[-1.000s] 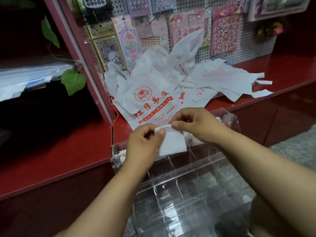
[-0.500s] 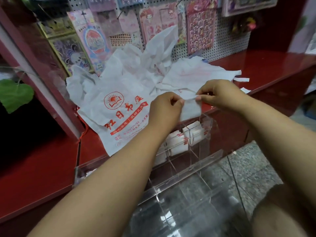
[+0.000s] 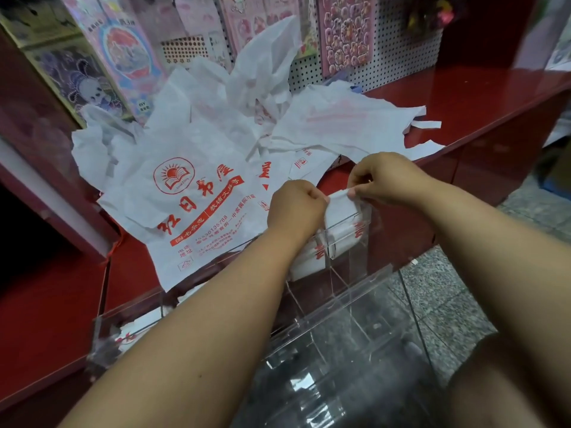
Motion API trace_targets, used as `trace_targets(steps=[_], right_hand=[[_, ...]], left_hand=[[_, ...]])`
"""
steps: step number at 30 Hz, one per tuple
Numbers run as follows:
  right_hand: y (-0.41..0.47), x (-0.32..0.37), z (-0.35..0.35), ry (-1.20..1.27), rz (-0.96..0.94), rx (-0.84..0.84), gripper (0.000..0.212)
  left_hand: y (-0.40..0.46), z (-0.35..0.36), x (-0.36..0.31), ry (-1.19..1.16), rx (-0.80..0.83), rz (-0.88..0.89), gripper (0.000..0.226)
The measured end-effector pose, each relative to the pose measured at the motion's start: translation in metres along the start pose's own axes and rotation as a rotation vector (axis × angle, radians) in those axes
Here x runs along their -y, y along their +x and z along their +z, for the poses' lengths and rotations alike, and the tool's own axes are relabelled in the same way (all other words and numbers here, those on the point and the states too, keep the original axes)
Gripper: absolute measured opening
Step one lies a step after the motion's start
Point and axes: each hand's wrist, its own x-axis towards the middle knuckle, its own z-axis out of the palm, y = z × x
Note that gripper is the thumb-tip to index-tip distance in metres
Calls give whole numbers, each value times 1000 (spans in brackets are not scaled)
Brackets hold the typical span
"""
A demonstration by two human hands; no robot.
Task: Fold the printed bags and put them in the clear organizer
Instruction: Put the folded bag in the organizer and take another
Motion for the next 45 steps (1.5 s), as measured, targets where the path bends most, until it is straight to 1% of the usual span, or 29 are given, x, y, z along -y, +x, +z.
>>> trace_targets(steps=[2,4,6,7,8,10,12,14,16,17,19,20,21,22,23,25,26,27,29,33,35,36,38,40,41,42,43,45], right_hand=[[1,2,4,-37,21,72,6],[5,5,13,-120,65,152,7],[12,9,24,-229,113,220,16],[15,12,28,-264,123,232,21],[16,16,30,-273,116,220,23],[15,23,31,-255,69,145,22],[10,29,31,-208,35,26,23],[6,34,33,-128,30,-88,26],[2,42,38,-66,12,-155,30],[1,47,41,-47,-2,-162,30],[-3,58,47,-28,-50,-141,25],[-6,64,50,-20,-70,-123,22],[-7,69,52,-9,-79,-105,21],[-9,76,53,3,-79,-93,22],[-11,82,54,22,-73,-89,23],[-16,95,54,73,-47,-91,23],[-19,101,54,91,-33,-89,22],[-23,106,55,105,-19,-79,22],[-28,117,56,147,-10,-45,23],[-41,138,56,339,38,-19,25],[-49,149,58,475,104,1,30],[-55,155,61,573,161,36,33],[-67,170,64,805,313,173,39],[-77,183,69,1013,455,307,51],[-81,188,72,1081,506,332,54],[-85,191,75,1145,543,325,52],[-88,193,78,1207,572,288,42],[-92,189,83,1266,625,177,17]], left_hand=[[1,4,5,58,64,-52,15],[4,7,8,186,144,-96,14],[6,8,7,295,195,-117,23],[6,8,7,308,208,-117,30],[5,6,6,299,218,-110,36],[-2,0,6,208,200,-76,44],[-11,-13,9,131,107,-29,49],[-22,-31,15,118,-9,16,50],[-32,-54,28,109,-116,20,49],[-36,-65,39,126,-156,27,46],[-43,-88,67,232,-177,10,27],[-47,-100,78,307,-146,-28,29],[-51,-110,89,358,-89,-67,41],[-55,-118,97,358,-28,-105,47],[-59,-124,100,323,16,-134,43],[-65,-132,101,212,66,-148,20],[-65,-134,101,194,81,-134,11],[-65,-135,100,194,97,-118,9],[-65,-137,101,185,99,-114,11],[-70,-144,108,137,9,-167,16],[-74,-150,106,112,-66,-166,15],[-77,-154,101,122,-115,-149,14],[-90,-157,85,139,-179,-100,16],[-109,-153,66,141,-164,-54,18],[-120,-148,58,146,-139,-47,17],[-131,-144,52,137,-106,-48,15],[-141,-140,49,88,-65,-67,14],[-158,-136,45,-137,38,-159,20]])
